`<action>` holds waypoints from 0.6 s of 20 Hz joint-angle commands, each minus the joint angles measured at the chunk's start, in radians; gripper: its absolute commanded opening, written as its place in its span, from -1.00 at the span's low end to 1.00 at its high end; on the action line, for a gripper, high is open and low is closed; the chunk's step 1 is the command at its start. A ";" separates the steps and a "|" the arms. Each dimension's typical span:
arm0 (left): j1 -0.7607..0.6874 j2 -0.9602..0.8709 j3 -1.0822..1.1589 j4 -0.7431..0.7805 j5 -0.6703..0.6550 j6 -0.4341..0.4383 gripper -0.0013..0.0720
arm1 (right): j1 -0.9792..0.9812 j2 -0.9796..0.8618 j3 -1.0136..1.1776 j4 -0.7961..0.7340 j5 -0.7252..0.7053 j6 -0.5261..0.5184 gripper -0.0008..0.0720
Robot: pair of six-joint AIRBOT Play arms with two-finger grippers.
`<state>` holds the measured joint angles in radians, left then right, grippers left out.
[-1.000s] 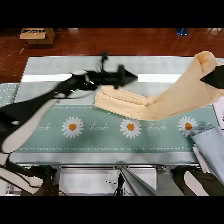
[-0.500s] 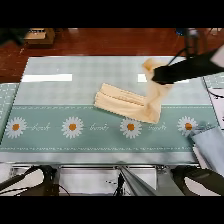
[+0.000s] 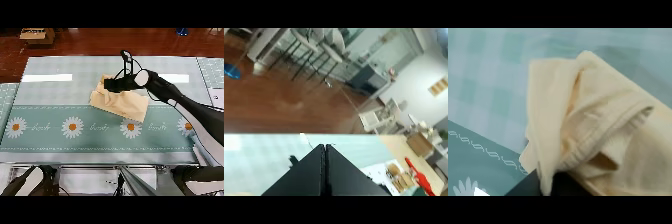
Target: Fold the shirts.
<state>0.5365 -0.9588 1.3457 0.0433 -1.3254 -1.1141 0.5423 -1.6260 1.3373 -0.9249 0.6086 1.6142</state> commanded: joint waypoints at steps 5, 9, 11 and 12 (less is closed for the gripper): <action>-0.057 0.025 0.000 0.087 -0.018 -0.009 -0.90 | -0.013 0.002 0.002 0.100 -0.031 -0.034 0.28; -0.057 0.024 0.000 0.138 -0.018 -0.009 -0.90 | -0.174 0.216 0.002 -0.309 0.387 -0.065 0.28; -0.057 0.022 0.000 0.175 -0.018 -0.009 -0.90 | -0.276 0.306 -0.002 -0.722 0.682 -0.062 0.28; -0.057 0.022 0.000 0.199 -0.018 -0.009 -0.90 | -0.338 0.328 -0.020 -0.866 0.780 -0.075 0.28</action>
<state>0.4812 -0.9363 1.3457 0.1802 -1.3426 -1.1225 0.3336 -1.4014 1.3323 -1.3037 1.0092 1.5578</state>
